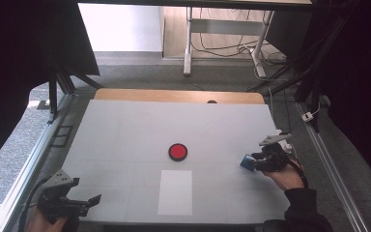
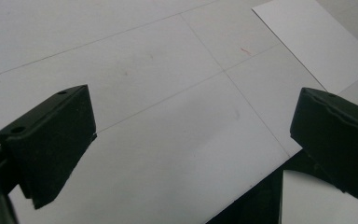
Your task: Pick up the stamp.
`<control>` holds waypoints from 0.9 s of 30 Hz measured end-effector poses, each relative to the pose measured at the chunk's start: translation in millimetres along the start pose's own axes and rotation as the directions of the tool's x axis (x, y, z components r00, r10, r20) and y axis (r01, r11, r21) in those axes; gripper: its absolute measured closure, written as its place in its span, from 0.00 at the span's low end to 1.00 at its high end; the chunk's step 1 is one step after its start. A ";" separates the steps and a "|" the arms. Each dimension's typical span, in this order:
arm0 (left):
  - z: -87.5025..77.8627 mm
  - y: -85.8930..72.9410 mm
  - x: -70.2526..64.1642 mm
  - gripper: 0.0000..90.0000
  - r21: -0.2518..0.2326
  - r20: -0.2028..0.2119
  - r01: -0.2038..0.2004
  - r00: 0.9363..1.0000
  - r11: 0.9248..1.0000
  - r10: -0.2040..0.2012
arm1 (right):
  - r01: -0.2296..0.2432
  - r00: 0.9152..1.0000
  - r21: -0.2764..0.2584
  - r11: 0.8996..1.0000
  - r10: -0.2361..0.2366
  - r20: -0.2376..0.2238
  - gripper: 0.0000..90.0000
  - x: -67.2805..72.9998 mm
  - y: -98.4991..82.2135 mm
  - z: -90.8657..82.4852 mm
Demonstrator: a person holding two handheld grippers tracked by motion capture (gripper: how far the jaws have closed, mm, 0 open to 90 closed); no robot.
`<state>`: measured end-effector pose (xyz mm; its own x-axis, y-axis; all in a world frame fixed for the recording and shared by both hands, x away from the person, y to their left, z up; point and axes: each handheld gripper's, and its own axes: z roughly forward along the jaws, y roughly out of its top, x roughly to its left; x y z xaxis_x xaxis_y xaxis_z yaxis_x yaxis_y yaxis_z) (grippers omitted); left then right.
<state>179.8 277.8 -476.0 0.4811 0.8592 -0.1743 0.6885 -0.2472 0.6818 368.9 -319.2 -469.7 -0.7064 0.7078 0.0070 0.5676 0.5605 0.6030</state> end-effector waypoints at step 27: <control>-1.2 -0.7 0.3 0.01 -0.011 0.011 -0.005 1.000 1.000 0.005 | -0.021 1.000 -0.041 0.999 0.021 -0.001 0.80 8.3 4.7 -10.0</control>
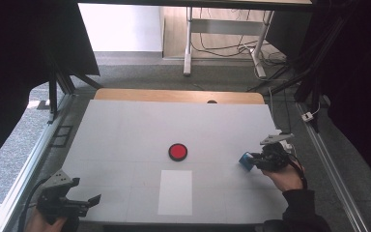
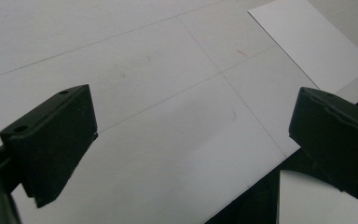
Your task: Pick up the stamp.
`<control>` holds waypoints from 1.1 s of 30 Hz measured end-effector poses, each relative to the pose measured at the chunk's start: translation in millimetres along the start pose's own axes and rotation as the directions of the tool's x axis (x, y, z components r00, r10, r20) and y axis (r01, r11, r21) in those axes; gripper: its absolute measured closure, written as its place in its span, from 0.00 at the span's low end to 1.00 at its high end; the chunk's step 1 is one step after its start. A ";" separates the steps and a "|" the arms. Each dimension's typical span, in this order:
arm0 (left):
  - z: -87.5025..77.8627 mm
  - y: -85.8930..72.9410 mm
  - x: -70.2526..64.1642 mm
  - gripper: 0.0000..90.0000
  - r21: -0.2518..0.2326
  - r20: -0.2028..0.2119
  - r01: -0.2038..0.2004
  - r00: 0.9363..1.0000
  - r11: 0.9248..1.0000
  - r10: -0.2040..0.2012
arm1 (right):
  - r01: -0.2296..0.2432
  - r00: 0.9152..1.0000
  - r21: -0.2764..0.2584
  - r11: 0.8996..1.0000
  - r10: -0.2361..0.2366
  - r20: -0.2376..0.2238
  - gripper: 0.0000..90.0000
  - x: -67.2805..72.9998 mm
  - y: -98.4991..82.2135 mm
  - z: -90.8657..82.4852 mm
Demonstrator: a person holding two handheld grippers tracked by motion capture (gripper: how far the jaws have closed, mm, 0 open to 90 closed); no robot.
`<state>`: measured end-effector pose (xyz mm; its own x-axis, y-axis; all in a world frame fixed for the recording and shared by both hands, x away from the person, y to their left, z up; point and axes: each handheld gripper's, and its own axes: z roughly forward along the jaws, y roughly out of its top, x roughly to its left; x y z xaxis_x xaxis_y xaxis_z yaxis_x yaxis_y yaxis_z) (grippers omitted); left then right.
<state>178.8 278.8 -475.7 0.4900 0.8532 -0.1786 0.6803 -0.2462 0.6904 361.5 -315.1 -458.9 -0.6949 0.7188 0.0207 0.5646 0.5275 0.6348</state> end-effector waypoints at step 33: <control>-1.2 -0.8 -0.8 0.00 -0.003 0.011 -0.011 1.000 1.000 0.012 | 0.060 0.993 -0.148 0.987 -0.074 -0.094 0.80 43.1 23.9 -21.7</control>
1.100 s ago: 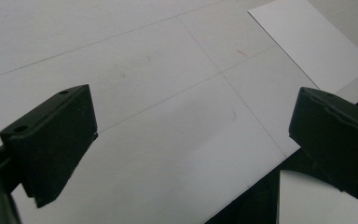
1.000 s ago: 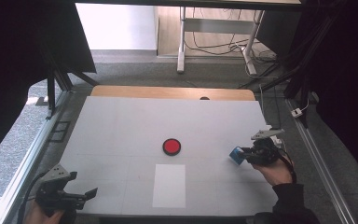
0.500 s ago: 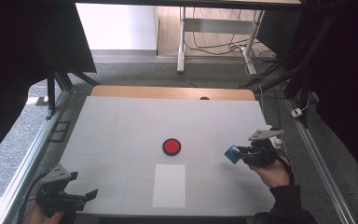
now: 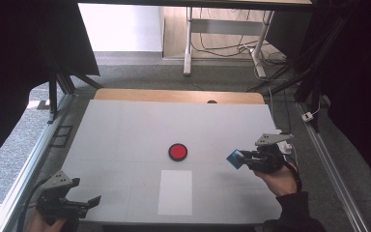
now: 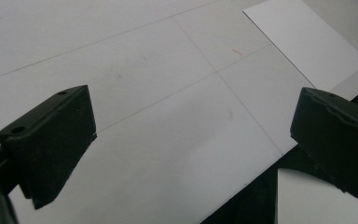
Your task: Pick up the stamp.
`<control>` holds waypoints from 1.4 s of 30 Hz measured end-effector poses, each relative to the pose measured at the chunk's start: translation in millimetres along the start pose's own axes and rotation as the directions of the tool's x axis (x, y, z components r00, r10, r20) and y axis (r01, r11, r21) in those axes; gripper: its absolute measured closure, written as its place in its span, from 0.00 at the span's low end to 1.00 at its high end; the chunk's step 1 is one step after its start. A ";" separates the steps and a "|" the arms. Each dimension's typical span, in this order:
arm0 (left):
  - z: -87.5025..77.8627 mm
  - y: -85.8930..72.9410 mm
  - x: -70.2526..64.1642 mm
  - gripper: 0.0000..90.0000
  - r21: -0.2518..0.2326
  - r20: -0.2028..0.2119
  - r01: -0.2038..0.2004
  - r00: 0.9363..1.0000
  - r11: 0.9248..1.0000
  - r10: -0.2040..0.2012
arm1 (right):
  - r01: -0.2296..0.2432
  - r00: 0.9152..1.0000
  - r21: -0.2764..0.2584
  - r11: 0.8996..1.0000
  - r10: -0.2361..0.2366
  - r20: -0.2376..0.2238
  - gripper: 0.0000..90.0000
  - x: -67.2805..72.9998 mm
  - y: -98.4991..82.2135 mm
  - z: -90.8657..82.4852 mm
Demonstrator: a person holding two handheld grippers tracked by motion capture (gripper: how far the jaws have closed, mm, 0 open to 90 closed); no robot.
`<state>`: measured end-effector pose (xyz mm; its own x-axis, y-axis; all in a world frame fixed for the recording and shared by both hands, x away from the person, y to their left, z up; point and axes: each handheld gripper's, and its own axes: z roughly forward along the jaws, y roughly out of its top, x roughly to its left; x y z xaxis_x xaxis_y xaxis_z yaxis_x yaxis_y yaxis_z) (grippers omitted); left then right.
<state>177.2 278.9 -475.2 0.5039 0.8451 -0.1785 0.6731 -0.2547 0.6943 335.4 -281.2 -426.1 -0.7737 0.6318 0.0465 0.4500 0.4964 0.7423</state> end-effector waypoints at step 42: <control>0.3 0.1 3.5 0.00 0.005 0.032 0.015 0.999 1.000 -0.015 | 0.153 0.964 -0.079 0.985 -0.166 -0.208 0.80 67.2 48.2 24.2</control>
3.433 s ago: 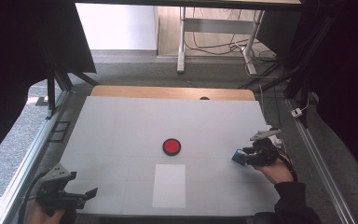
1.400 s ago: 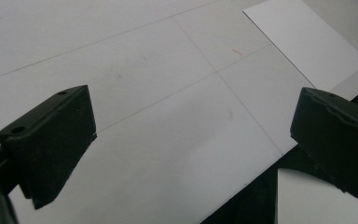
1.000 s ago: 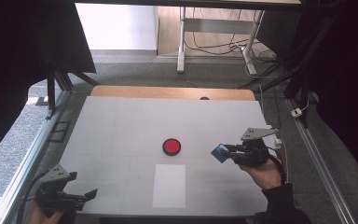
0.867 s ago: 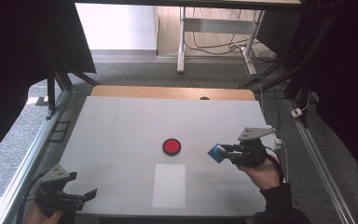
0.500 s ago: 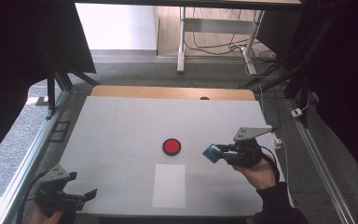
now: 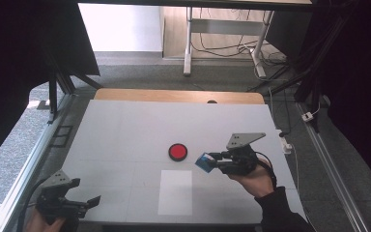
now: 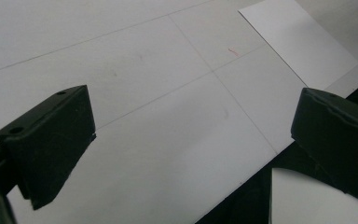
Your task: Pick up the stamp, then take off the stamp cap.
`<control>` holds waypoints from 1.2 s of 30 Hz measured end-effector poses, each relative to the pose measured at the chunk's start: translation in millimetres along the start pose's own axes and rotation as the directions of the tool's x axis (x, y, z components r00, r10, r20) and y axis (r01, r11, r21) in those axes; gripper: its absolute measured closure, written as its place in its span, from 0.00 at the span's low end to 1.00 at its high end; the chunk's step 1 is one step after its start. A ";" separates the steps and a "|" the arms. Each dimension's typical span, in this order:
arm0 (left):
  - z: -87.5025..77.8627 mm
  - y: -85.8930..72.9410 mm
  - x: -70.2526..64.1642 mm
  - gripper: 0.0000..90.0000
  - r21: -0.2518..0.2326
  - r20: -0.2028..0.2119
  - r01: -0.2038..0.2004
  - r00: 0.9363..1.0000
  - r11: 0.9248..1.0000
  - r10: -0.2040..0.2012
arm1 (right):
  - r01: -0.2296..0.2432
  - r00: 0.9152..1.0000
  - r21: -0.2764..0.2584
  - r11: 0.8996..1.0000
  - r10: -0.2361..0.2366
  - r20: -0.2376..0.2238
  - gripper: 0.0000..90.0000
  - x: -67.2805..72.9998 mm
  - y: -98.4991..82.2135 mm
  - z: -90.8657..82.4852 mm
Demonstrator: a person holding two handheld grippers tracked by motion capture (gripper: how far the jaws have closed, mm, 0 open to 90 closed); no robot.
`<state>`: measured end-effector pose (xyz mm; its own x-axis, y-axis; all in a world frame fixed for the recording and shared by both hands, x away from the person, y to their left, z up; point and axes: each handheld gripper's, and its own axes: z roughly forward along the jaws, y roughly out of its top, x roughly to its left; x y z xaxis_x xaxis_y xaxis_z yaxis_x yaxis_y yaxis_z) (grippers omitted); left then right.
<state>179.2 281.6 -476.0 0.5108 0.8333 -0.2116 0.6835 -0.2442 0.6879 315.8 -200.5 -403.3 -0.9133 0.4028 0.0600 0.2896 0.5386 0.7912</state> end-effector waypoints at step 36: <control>0.2 2.8 -5.1 0.00 -0.001 0.036 -0.040 0.999 0.999 0.040 | 0.083 0.987 0.009 0.996 -0.081 -0.135 0.79 21.7 33.1 45.4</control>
<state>178.7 276.6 -473.1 0.5563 0.8044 -0.2086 0.6617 -0.2770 0.6967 318.5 -140.3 -403.4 -0.9641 0.2540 0.0771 0.2150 0.5769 0.7880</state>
